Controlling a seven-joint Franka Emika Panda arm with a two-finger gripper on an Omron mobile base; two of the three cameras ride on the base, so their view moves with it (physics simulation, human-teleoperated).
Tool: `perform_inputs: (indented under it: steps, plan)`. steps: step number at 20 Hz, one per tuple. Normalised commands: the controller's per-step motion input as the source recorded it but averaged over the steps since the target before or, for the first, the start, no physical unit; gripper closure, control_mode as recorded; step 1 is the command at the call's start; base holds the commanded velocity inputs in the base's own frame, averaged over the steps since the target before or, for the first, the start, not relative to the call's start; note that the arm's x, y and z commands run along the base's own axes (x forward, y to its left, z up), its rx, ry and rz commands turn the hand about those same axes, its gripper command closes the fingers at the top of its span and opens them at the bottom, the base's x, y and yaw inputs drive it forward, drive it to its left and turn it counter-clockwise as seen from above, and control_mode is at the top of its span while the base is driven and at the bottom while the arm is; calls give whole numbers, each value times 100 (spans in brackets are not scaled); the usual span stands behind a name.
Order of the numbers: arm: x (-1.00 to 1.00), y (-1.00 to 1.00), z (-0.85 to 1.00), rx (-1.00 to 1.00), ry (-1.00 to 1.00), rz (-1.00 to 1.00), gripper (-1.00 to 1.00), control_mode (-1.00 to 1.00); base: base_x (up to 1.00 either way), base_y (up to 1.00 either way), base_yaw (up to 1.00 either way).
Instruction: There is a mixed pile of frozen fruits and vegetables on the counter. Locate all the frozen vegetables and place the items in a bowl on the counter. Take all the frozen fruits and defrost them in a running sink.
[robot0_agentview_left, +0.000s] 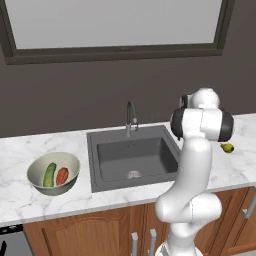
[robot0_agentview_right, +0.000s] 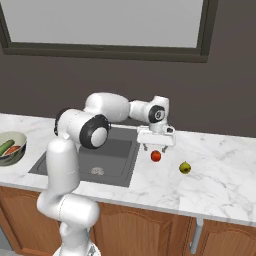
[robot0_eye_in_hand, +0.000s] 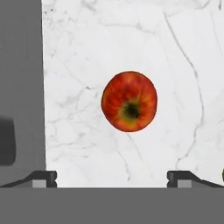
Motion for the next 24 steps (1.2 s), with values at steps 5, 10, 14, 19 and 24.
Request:
perform_inputs:
  steps: [5,10,14,19,24]
  plan:
    - [32,-8,-34,-9,-16,0,-100,-100,0,0,0]
    - [43,0,-32,-8,-16,0,-100,-100,0,0,0]
    - [17,-11,-24,-1,-5,-2,-100,-100,0,0,0]
    - [0,-14,-21,0,2,-7,-100,-100,0,0,0]
    - [1,7,-17,0,2,-13,-100,-100,0,0,0]
